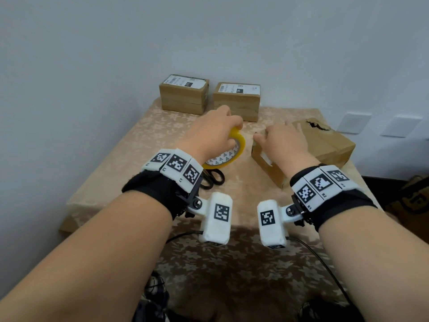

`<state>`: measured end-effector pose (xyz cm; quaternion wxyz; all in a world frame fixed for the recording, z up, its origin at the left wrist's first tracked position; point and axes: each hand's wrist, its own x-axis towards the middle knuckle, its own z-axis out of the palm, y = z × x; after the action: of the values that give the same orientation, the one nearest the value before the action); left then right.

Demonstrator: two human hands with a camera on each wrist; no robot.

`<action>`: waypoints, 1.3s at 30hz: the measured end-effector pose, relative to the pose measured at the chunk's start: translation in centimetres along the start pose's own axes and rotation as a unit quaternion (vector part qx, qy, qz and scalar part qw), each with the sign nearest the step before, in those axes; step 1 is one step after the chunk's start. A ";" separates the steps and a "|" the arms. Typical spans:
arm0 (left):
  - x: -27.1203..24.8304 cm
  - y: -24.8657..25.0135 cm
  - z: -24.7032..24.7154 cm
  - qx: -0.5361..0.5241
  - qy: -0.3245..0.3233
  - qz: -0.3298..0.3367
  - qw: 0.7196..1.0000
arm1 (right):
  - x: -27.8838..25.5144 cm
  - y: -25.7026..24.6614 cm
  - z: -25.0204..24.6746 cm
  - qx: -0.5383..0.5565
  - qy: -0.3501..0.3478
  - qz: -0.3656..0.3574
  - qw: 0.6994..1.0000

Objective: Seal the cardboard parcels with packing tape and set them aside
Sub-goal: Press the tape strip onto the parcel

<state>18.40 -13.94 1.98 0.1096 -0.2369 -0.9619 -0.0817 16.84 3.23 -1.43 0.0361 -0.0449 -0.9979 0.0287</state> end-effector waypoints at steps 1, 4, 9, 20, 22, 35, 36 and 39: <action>0.1 0.0 0.0 -0.004 -0.002 -0.003 1.000 | 0.0 -0.1 0.2 -0.011 -0.011 -0.003 1.000; 0.6 0.0 -0.1 -0.009 -0.030 -0.014 0.999 | 0.0 -0.1 0.4 -0.017 -0.057 -0.002 0.998; 1.4 0.1 -0.1 0.008 -0.055 -0.015 0.998 | -0.1 -0.3 0.1 -0.063 -0.083 0.019 0.994; 0.6 -0.6 1.8 -0.077 -0.017 -0.024 0.997 | 0.0 -1.5 0.1 -0.070 -0.088 0.042 0.993; 0.5 -0.6 2.1 -0.101 -0.010 -0.027 0.994 | -0.1 -1.4 0.1 -0.067 -0.084 0.039 0.993; -0.8 -2.0 0.9 -0.170 0.024 -0.018 0.985 | -1.5 -1.2 -0.7 -0.019 -0.105 0.041 0.993; -0.9 -1.9 0.8 -0.163 0.019 -0.013 0.986 | -1.8 -1.2 -0.5 -0.019 -0.099 0.043 0.994; -1.2 -1.3 0.7 -0.156 0.001 -0.007 0.988 | -1.9 -1.4 -0.2 -0.032 -0.066 0.031 0.997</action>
<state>18.73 -15.44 0.86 0.0721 -0.2443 -0.9389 -0.2317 18.60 1.64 -1.25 -0.0318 -0.0748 -0.9967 0.0004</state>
